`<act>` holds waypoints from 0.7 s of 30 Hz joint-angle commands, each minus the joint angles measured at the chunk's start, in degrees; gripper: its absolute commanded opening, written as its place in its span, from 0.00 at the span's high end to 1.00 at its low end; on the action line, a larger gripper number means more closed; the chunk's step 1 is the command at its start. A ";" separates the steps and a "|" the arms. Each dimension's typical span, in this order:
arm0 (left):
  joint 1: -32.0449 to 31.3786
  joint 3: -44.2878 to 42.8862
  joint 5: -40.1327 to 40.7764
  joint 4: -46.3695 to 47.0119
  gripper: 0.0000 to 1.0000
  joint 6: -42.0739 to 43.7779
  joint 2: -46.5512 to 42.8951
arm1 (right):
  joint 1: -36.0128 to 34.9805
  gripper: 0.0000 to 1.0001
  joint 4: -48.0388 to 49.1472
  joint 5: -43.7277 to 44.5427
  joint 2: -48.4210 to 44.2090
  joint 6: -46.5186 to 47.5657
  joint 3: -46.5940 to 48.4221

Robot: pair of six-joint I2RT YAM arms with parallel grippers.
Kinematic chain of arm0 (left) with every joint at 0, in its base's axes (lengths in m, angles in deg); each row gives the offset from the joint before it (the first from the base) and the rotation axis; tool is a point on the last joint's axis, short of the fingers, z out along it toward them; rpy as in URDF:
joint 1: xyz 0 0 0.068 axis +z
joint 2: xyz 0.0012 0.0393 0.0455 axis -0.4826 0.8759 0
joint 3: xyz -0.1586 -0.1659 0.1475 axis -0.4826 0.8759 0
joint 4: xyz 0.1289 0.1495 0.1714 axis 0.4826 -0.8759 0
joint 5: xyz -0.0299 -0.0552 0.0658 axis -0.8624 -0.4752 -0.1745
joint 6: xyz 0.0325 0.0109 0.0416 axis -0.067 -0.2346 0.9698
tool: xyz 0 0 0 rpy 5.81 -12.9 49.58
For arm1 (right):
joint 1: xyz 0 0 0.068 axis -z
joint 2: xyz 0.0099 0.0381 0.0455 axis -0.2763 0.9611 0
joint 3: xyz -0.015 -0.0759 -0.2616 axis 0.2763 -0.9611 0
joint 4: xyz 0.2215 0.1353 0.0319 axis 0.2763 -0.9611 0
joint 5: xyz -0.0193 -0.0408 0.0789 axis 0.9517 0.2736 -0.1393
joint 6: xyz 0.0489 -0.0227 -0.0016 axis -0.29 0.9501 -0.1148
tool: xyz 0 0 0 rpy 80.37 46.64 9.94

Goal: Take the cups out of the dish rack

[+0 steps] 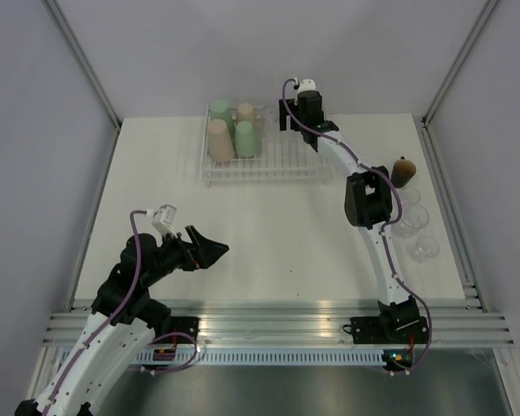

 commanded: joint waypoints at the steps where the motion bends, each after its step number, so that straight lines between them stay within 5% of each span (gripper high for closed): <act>1: -0.17 0.61 0.30 0.48 0.00 -0.87 0.23 | 0.08 0.03 4.94 1.00 0.73 -0.26 1.32; 12: -0.17 -0.44 0.12 -0.66 0.00 -0.25 0.05 | 0.08 0.07 11.89 2.59 3.10 -2.72 -1.58; 21: -0.17 0.17 0.56 -1.19 0.00 -0.52 -0.83 | 0.08 0.29 13.12 3.64 3.54 -3.51 -3.33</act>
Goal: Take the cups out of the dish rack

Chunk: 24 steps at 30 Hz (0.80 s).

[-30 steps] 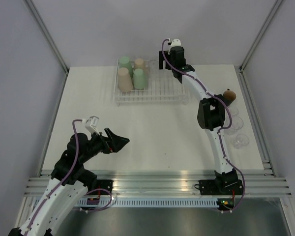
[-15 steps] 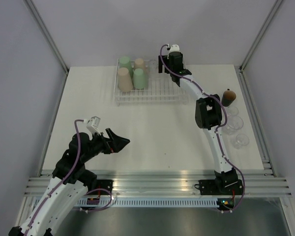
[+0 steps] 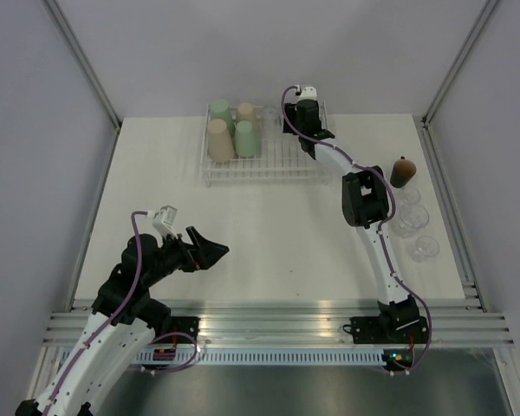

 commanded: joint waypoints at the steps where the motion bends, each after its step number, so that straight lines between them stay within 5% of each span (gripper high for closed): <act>1: -0.17 -0.27 0.56 -0.75 0.00 -0.52 -0.65 | -0.01 0.34 3.43 0.87 -0.15 -0.82 -0.85; 13: -0.17 1.32 0.47 -0.84 0.00 -1.57 -2.41 | -0.09 0.85 10.03 2.98 -6.64 0.41 -11.12; 24: -0.17 1.76 0.57 -0.84 0.00 -1.05 -2.15 | -0.01 0.92 18.81 -0.71 -23.07 -0.73 -28.52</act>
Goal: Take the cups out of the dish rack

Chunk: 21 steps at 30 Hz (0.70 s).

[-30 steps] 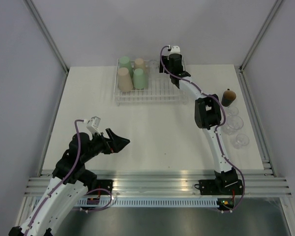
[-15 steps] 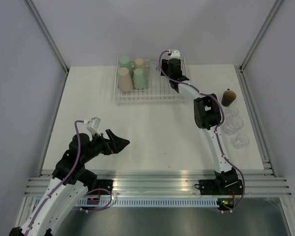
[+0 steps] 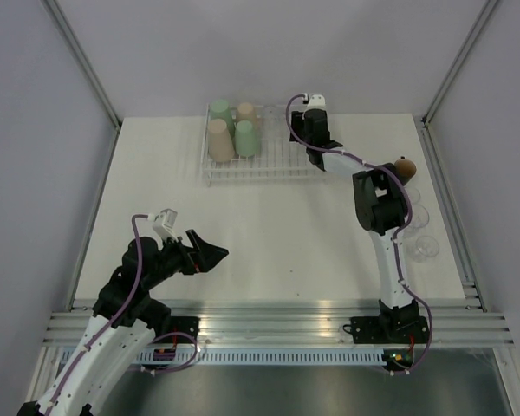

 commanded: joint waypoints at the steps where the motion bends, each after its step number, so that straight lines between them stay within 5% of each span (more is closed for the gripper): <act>1: -0.17 0.10 0.54 0.21 0.00 -0.76 0.00 | 0.12 0.92 7.09 -2.37 -10.08 -2.22 -3.28; 11: -0.17 -1.22 0.01 0.82 0.00 1.70 0.35 | 1.18 0.94 9.66 -18.45 -20.98 -14.17 -9.97; 21: -0.17 -2.98 -3.67 13.11 0.00 5.30 9.04 | 2.06 0.99 4.99 -40.76 -39.16 -39.83 -28.91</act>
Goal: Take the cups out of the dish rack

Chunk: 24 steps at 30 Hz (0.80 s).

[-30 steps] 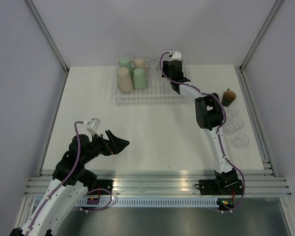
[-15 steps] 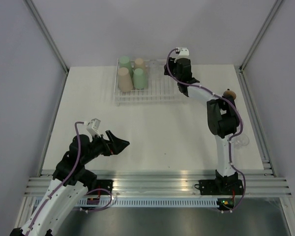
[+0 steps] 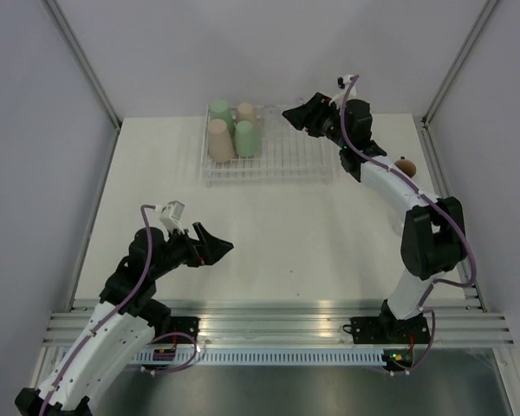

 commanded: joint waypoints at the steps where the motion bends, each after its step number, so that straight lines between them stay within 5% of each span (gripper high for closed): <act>1: -0.17 -2.87 -3.30 10.86 0.00 3.25 5.71 | 0.14 0.99 5.11 -16.18 -6.74 -15.91 -9.19; 10: -3.05 -3.31 -9.72 28.46 0.00 6.15 16.63 | -0.92 0.99 6.39 -23.69 -28.01 -22.99 -34.34; 16: -16.84 -4.10 1.77 35.32 0.00 15.45 21.82 | -1.53 0.99 6.98 -29.13 -37.60 -30.01 -47.15; 24: -24.42 -2.17 14.78 43.76 0.00 20.12 26.65 | -4.08 0.99 13.59 -30.37 -43.23 -40.04 -58.17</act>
